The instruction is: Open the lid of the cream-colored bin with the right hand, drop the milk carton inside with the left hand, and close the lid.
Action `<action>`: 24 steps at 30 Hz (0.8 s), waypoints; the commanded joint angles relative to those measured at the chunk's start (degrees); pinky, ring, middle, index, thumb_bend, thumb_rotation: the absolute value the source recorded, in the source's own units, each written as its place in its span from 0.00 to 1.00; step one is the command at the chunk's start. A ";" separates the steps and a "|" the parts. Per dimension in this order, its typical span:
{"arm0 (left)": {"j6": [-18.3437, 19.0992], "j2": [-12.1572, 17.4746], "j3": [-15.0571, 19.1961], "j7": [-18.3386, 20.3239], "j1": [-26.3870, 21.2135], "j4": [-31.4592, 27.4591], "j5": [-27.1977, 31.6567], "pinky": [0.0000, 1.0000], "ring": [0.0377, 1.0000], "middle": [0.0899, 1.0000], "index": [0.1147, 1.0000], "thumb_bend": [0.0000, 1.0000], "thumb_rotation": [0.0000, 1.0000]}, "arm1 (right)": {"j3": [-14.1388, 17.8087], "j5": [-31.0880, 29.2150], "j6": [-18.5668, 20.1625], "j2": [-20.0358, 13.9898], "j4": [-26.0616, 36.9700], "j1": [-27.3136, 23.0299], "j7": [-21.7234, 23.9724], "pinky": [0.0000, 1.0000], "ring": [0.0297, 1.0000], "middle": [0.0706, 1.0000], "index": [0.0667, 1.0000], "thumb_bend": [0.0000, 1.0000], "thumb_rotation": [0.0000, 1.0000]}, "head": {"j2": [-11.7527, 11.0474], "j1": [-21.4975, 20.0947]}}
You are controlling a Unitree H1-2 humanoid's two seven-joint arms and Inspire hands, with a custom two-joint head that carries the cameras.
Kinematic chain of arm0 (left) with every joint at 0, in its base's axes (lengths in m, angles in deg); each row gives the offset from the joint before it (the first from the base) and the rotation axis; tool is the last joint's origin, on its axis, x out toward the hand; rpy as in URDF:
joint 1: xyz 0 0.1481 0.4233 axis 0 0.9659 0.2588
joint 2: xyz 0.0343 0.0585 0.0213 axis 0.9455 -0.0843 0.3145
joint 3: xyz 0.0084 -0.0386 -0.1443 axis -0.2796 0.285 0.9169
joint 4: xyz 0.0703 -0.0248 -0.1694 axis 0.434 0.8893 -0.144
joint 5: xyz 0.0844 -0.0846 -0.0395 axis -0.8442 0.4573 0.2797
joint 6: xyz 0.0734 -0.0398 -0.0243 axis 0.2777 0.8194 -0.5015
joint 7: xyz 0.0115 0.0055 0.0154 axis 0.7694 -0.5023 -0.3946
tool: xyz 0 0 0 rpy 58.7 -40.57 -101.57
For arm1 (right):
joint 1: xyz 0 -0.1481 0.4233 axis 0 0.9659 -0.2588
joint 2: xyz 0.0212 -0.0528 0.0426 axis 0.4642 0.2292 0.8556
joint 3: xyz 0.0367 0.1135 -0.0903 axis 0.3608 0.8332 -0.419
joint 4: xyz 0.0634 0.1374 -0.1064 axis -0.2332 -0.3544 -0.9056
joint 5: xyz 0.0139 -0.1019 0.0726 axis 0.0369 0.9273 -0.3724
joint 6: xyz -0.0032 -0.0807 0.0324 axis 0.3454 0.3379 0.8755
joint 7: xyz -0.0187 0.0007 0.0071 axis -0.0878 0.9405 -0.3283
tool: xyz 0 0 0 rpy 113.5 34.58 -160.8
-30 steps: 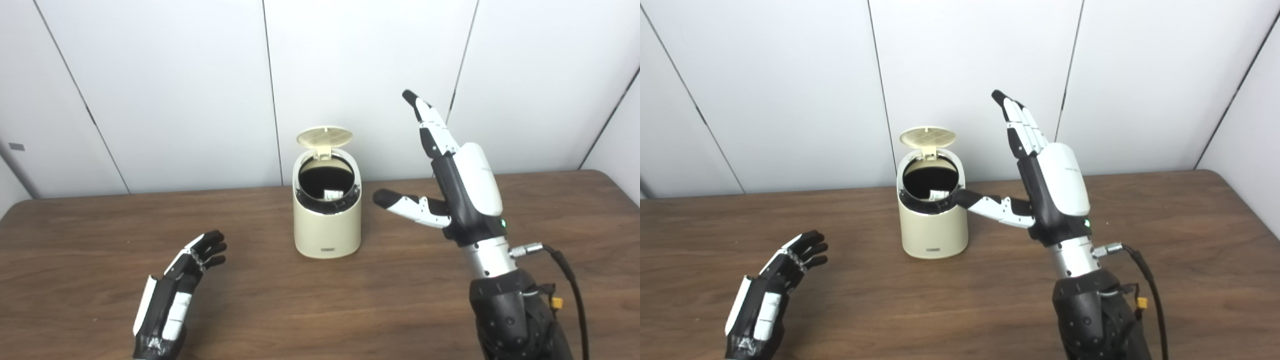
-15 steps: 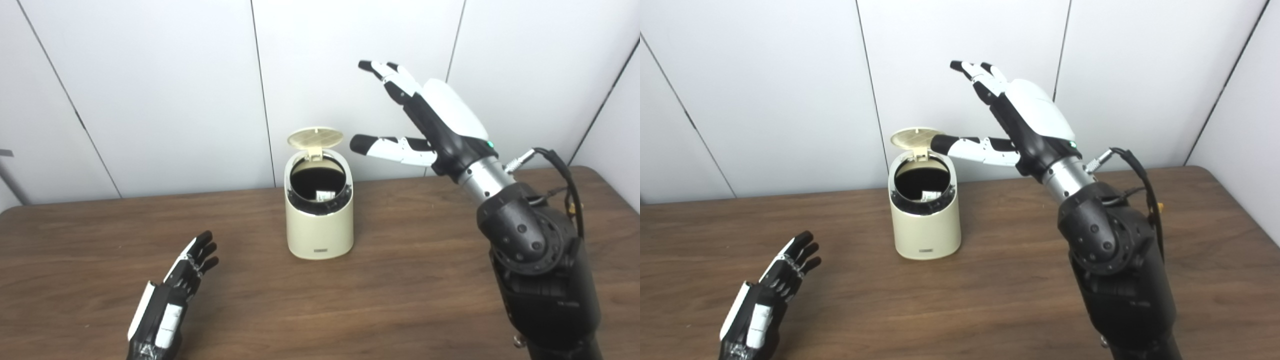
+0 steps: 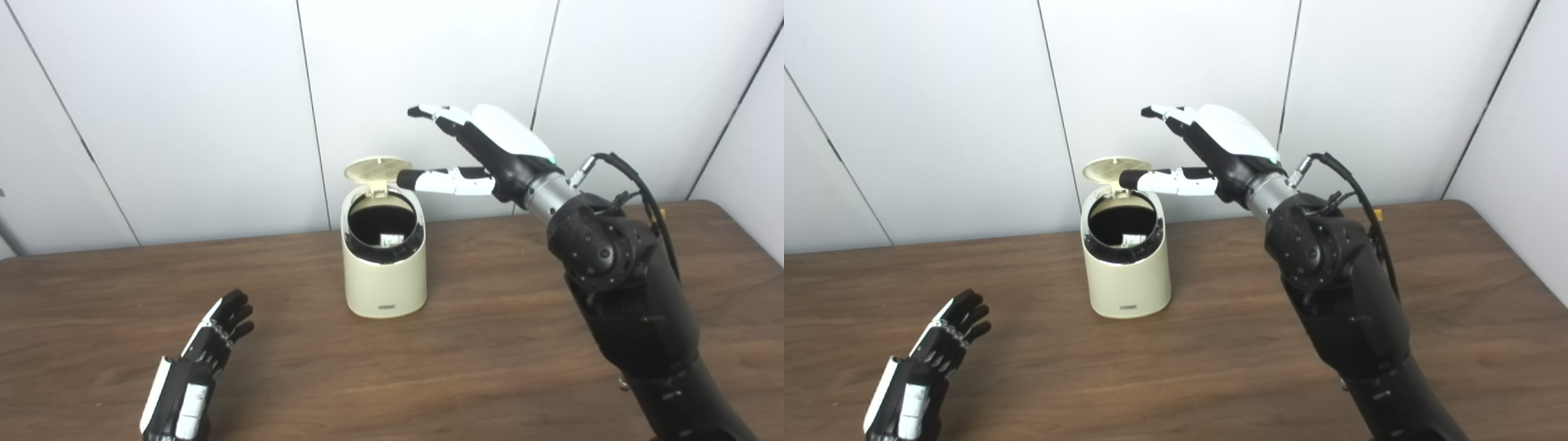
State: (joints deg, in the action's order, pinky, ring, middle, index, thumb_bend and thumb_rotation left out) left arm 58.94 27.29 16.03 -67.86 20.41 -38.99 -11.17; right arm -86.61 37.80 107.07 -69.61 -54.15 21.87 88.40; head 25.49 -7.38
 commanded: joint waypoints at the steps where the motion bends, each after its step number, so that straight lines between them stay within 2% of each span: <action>1: -0.41 -1.89 -0.30 -0.32 3.68 2.26 -0.51 0.88 0.92 0.93 0.95 0.76 0.91 | -0.37 1.61 -2.12 -0.82 -0.43 -3.44 -2.55 0.82 0.93 0.88 0.86 0.76 0.90 | 0.08 0.05; 6: 0.06 -2.68 0.22 -0.10 3.55 2.06 -0.76 0.88 0.92 0.93 0.95 0.76 0.90 | -1.46 1.38 -3.30 0.07 -3.54 -4.05 -3.92 0.89 0.94 0.88 0.86 0.72 0.85 | 0.05 0.32; 11: 0.18 -3.30 0.57 -0.68 3.60 1.97 -2.71 0.88 0.91 0.92 0.94 0.79 0.91 | -2.21 0.85 -6.61 0.42 -5.97 -3.22 -6.95 0.86 0.93 0.86 0.85 0.75 0.84 | 0.04 0.58; 18: 0.27 -3.99 0.68 -0.29 3.93 1.62 -2.69 0.89 0.91 0.91 0.93 0.78 0.91 | -3.28 -0.02 -7.19 0.33 -7.14 -3.25 -6.26 0.87 0.95 0.88 0.85 0.74 0.83 | 0.31 1.26; 21: -0.35 -4.06 0.48 0.16 3.81 2.85 -2.76 0.88 0.90 0.90 0.93 0.74 0.92 | -4.05 0.33 -7.26 0.07 -7.27 -3.49 -5.85 0.84 0.95 0.88 0.86 0.74 0.83 | 0.29 1.42; 24: -0.73 -4.26 0.45 0.29 3.73 3.98 -3.03 0.87 0.90 0.90 0.93 0.71 0.93 | -4.70 0.63 -7.08 -0.07 -7.31 -3.74 -5.49 0.86 0.95 0.89 0.86 0.75 0.85 | 0.45 1.36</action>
State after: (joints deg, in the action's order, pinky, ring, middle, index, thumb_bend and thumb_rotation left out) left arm 58.98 24.64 17.48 -67.78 20.97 -39.67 -14.01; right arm -91.72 38.01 101.46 -69.16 -62.79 21.65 83.71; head 25.93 -5.98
